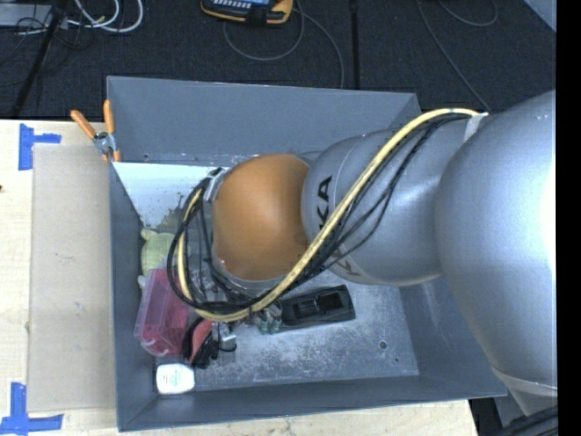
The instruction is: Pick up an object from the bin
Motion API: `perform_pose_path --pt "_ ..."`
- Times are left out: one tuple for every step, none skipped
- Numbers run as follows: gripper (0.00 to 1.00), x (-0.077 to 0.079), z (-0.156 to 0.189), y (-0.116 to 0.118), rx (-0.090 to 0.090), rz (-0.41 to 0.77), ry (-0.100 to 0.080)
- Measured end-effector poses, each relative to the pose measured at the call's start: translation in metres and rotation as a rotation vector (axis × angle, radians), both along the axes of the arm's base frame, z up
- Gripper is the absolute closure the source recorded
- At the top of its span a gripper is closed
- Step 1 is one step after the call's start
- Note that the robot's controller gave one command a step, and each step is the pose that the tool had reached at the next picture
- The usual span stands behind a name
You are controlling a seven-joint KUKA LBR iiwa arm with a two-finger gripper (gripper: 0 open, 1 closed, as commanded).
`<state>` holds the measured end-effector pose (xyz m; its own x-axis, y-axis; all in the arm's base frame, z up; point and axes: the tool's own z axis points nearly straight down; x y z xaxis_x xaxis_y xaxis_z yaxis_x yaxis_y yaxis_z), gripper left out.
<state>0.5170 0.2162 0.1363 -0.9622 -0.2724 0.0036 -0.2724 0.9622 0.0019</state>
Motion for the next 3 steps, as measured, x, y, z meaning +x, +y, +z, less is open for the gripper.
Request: perform_pose_path --pt "0.00 0.002 -0.031 0.002 -0.002 0.066 -0.004" --pt "1.00 0.001 -0.060 -0.007 -0.003 0.582 -0.006" --pt "1.00 0.000 -0.061 -0.006 -0.001 0.582 -0.004"
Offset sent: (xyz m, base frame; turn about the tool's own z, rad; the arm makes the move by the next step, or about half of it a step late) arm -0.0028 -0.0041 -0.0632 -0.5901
